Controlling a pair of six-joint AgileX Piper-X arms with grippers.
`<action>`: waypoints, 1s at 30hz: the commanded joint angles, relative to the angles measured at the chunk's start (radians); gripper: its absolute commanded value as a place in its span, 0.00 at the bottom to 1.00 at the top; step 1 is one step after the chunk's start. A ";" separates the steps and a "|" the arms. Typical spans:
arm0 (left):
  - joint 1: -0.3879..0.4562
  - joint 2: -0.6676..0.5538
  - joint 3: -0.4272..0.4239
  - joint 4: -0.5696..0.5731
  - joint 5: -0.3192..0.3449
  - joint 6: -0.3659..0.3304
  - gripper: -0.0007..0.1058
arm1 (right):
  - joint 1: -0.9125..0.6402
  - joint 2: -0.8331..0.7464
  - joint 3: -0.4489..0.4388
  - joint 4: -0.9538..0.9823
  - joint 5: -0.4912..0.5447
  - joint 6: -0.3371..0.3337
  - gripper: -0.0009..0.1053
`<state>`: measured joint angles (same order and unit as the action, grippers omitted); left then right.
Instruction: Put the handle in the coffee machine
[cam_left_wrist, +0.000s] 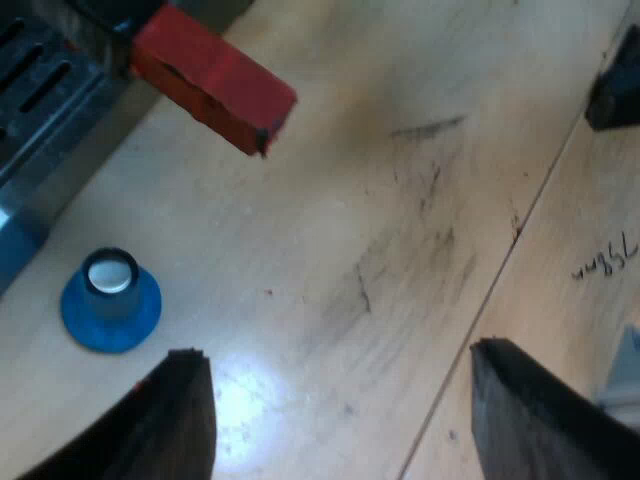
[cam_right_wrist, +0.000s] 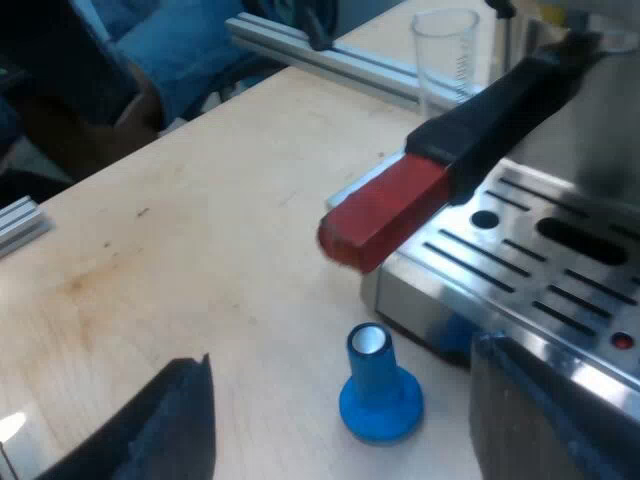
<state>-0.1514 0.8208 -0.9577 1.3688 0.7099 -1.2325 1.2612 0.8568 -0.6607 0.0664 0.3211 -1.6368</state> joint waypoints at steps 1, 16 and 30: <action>0.001 -0.023 -0.002 -0.086 -0.041 -0.100 0.55 | -0.001 -0.009 -0.062 0.086 0.010 0.005 0.55; 0.001 -0.180 -0.002 -0.356 -0.265 -0.253 0.55 | -0.333 -0.009 -0.315 0.516 -0.233 0.056 0.55; 0.001 -0.242 -0.002 -0.357 -0.290 -0.253 0.55 | -0.931 -0.046 -0.319 0.617 -0.573 0.062 0.55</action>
<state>-0.1514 0.5858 -0.9577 1.0224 0.4431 -1.4673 0.4173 0.8403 -0.9668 0.6405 -0.2265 -1.5623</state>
